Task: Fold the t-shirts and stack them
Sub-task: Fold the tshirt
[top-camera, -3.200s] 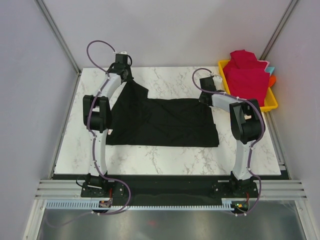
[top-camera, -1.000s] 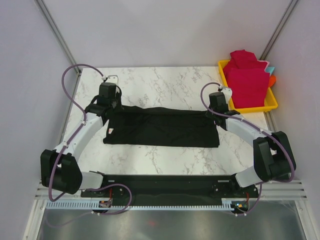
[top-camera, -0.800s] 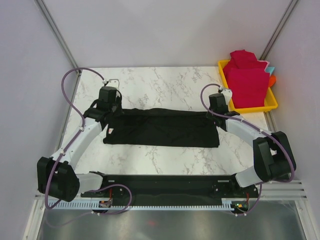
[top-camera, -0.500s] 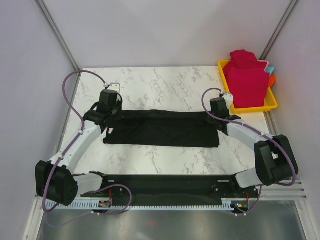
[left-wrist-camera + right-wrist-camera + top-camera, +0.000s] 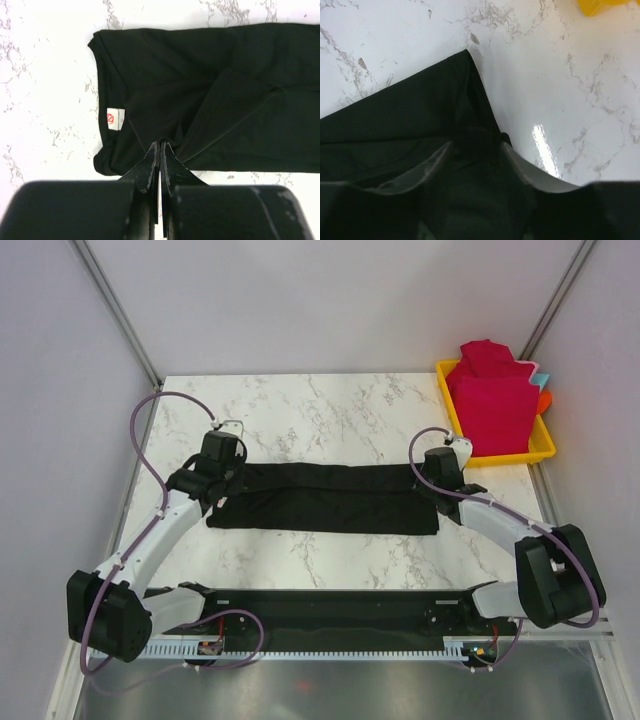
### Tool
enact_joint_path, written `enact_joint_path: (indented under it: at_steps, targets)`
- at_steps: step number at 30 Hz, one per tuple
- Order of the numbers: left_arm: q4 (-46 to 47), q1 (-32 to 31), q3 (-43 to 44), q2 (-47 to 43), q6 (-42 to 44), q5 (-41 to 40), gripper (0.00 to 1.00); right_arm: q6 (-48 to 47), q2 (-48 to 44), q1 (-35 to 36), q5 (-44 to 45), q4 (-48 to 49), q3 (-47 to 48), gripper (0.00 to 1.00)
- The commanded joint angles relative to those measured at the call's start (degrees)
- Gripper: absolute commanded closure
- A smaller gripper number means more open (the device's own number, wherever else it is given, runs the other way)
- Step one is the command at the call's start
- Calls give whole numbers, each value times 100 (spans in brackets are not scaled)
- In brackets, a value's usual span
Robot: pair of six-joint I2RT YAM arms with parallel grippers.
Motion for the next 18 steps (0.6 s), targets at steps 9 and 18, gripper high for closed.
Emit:
enact_joint_path:
  at_steps: [9,18]
  targets:
    - [-666,-92,-72,-201,-211,213,98,-5,-718,2,61,509,-412,36]
    - [-1097,-189,77,-69,-114,680,37,-5,-718,10,52,518,-394,30]
